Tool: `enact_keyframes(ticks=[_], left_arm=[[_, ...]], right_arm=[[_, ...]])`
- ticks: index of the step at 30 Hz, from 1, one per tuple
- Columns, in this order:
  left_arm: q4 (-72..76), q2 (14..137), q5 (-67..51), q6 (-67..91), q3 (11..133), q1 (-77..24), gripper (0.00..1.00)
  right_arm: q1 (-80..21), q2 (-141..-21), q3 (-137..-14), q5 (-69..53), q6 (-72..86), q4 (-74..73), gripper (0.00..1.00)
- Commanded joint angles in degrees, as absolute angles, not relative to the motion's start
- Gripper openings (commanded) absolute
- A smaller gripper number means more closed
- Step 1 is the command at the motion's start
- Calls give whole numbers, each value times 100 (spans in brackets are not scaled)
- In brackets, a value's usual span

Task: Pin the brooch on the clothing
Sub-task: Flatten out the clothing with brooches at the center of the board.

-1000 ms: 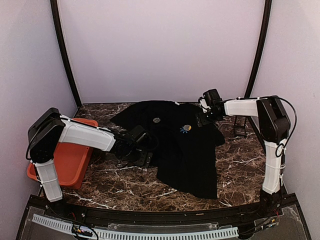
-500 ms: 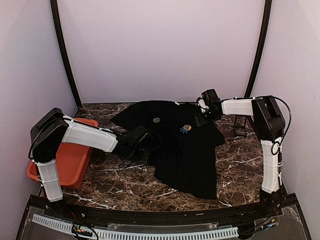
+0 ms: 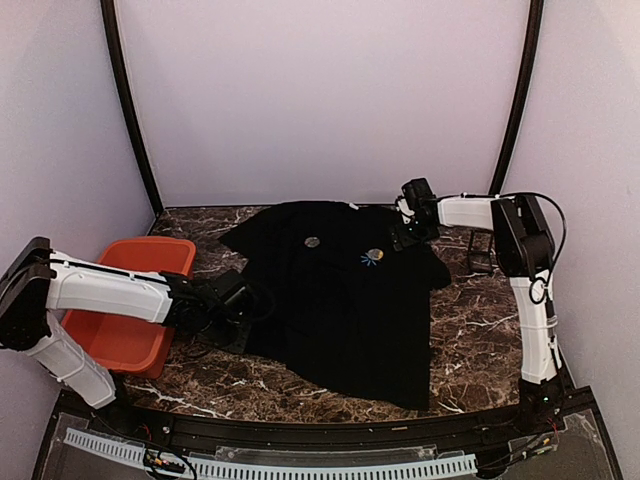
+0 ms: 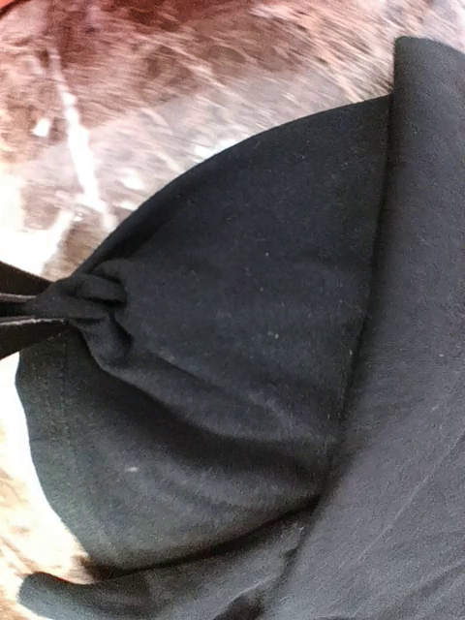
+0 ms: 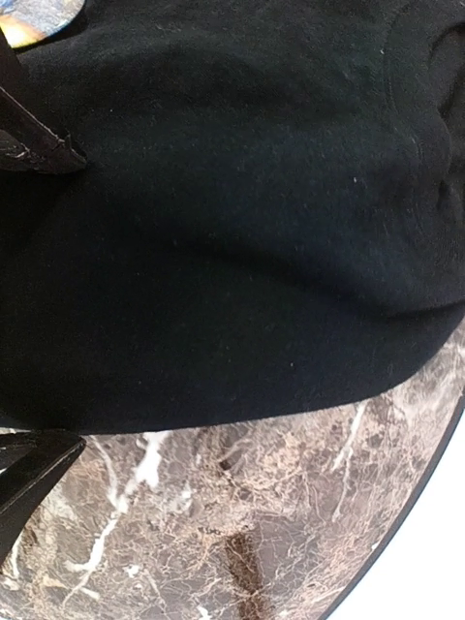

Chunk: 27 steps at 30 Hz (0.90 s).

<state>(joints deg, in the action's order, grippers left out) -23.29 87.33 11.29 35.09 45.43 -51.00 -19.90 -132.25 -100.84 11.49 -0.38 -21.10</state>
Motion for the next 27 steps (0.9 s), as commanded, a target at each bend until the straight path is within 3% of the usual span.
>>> enact_keyframes(ticks=[1,18,27], left_arm=[[-2830,8223,777,3773,4254,-5120,1],[-3013,6806,97,4391,3381,-5449,1],[-2986,6984,139,4508,3756,-6291,1]], right_arm=[[-1891,-13535,-10387,1251,194,-2531,89],[-1600,-13918,-11328,716,378,-3096,89],[-1595,-13457,-11259,462,355,-3060,90]])
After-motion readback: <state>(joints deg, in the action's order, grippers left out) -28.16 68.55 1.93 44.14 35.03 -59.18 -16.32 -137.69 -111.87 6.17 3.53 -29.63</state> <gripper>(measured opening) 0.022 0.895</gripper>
